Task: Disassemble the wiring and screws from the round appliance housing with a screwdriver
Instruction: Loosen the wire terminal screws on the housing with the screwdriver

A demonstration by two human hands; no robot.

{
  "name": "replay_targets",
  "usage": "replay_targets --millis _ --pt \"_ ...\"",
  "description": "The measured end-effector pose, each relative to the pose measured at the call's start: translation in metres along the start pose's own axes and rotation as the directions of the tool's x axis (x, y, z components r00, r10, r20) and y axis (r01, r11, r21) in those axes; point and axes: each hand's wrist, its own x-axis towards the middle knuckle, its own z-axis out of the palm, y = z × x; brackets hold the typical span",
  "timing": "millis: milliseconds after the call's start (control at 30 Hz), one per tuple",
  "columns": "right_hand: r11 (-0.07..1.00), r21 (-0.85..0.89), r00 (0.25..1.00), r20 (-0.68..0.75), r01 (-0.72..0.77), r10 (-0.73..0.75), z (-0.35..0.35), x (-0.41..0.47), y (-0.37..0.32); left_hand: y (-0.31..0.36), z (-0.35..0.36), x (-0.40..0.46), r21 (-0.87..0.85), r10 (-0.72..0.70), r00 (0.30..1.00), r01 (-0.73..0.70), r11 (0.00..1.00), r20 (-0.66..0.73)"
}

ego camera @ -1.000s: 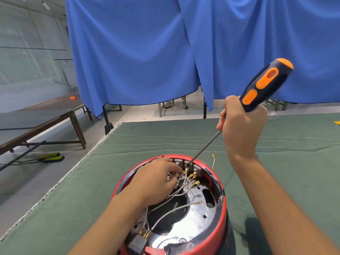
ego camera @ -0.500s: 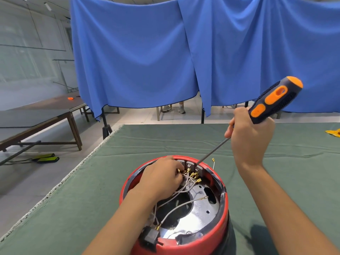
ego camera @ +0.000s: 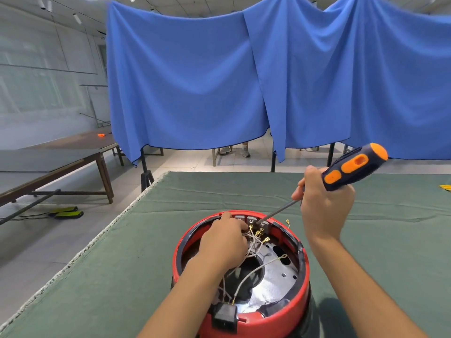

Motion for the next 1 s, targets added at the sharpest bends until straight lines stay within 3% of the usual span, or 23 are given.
replay_targets --millis 333,767,1000 --pt "0.997 0.076 0.999 -0.024 -0.022 0.024 -0.001 0.001 0.003 -0.006 -0.001 -0.003 -0.035 0.039 0.999 -0.039 0.999 0.013" --pt "1.000 -0.018 0.992 -0.129 -0.012 0.009 0.012 0.016 0.012 -0.004 -0.001 -0.004 0.021 0.070 0.997 -0.069 0.997 -0.044" --pt "0.989 -0.044 0.971 -0.201 -0.143 0.132 0.007 0.036 0.027 -0.003 0.001 -0.003 0.037 0.061 0.996 -0.059 0.998 -0.070"
